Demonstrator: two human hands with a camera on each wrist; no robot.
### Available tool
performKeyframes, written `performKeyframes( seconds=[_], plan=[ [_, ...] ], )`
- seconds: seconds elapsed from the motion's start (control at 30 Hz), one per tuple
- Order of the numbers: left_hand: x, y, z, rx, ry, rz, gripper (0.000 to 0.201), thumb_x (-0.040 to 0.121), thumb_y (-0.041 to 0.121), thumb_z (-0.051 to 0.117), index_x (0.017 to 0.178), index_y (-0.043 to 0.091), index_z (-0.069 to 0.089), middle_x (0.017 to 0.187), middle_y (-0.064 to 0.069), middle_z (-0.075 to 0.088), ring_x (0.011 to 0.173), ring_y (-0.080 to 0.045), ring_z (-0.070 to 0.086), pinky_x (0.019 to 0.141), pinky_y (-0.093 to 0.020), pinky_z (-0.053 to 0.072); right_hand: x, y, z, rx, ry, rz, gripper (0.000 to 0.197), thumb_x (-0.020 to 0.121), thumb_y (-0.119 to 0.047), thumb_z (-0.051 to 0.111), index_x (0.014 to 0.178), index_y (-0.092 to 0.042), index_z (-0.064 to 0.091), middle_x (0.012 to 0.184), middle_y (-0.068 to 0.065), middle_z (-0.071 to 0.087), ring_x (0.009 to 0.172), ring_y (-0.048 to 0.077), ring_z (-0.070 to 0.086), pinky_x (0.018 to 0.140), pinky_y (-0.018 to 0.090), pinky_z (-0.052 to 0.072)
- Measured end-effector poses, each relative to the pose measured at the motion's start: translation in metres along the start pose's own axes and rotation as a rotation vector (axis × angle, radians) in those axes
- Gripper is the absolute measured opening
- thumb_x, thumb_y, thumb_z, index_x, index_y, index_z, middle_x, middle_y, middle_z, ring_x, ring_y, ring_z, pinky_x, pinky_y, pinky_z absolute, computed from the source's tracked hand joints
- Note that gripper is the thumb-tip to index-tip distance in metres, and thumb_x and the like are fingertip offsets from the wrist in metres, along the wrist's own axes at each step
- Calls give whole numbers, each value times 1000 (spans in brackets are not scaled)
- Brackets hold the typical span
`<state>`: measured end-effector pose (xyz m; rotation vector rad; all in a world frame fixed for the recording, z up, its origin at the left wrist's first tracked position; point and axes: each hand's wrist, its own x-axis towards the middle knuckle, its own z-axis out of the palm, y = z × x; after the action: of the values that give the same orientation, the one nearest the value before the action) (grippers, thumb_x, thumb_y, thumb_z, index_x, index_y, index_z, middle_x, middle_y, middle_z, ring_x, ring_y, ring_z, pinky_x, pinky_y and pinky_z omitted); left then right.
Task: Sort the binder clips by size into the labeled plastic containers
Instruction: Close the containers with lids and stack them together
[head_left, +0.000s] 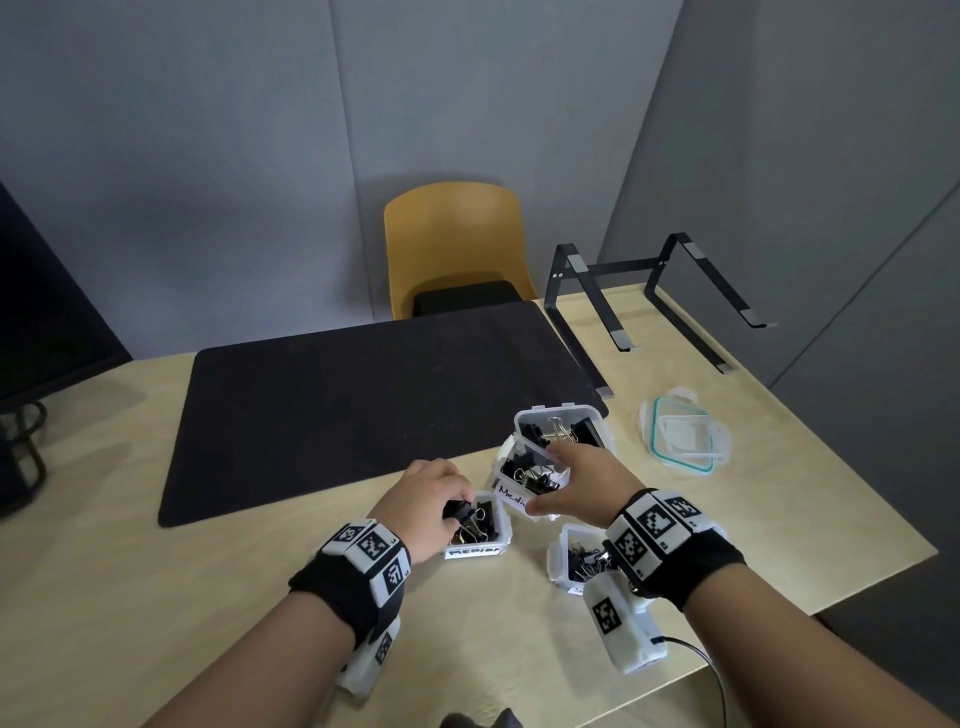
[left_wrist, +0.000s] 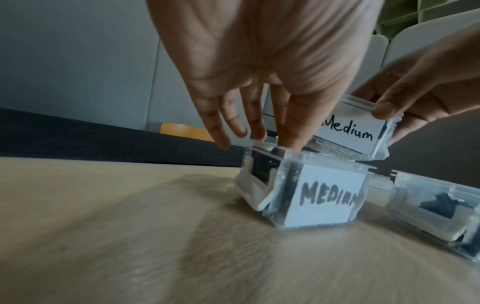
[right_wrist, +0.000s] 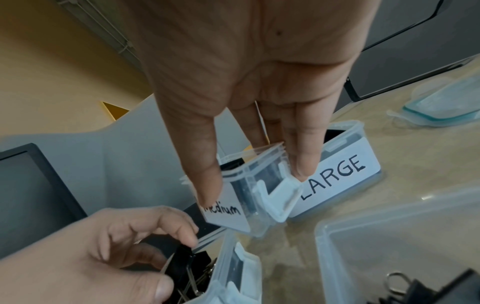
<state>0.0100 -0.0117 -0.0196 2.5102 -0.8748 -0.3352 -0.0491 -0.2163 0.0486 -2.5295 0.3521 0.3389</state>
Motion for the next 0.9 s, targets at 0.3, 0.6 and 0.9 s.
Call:
performKeyframes(
  seconds=[0.3, 0.6, 0.9],
  plan=[
    [0, 5, -5, -36, 57, -74, 10, 86, 28, 62, 95, 25, 62, 86, 14, 62, 83, -5, 53, 64, -12, 38, 3, 0, 0, -6, -3, -2, 53, 69, -35, 78, 114, -17, 57, 108, -1, 60, 93, 14, 55, 81, 27, 47],
    [-1, 2, 3, 8, 65, -140, 30, 85, 36, 60, 112, 24, 55, 114, 8, 51, 108, -14, 47, 89, -27, 45, 7, -4, 0, 1, 0, -17, 59, 69, -33, 79, 120, -14, 56, 115, -1, 60, 94, 12, 53, 85, 26, 46],
    [1, -2, 21, -201, 30, -356, 50, 84, 37, 62, 128, 22, 45, 126, 3, 50, 109, -13, 52, 90, -24, 42, 11, -8, 3, 0, -14, -25, 59, 66, -36, 80, 117, -16, 57, 113, -4, 60, 104, 13, 56, 87, 26, 47]
  ],
)
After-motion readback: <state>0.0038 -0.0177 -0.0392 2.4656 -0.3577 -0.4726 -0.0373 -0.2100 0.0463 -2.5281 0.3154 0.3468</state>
